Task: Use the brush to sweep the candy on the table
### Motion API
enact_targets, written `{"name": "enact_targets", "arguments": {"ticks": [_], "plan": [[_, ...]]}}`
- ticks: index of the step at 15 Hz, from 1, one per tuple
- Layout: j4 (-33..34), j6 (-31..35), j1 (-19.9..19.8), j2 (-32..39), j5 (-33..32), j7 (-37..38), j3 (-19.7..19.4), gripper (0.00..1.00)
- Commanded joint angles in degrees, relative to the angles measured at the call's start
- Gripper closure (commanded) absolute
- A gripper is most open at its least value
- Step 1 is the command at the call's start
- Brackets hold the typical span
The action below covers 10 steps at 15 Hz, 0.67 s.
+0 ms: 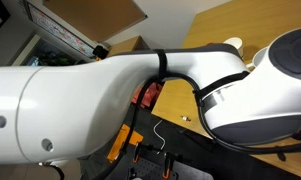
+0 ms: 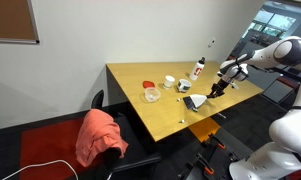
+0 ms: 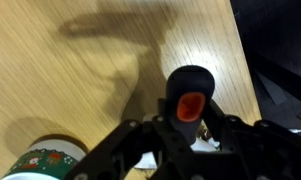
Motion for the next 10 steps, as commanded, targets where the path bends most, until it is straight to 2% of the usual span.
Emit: {"name": "enact_targets", "arguments": {"ticks": [1,5,10], "plan": [[1.1,-8.2,-4.3,-2.8,6.6,-4.3,5.0,0.84],[0.9,-13.3,-5.1,-4.8,14.0,-7.5,7.1,0.84],[1.7,-18.3,-3.1,-5.4,21.2,-7.8,7.2,0.84]]}}
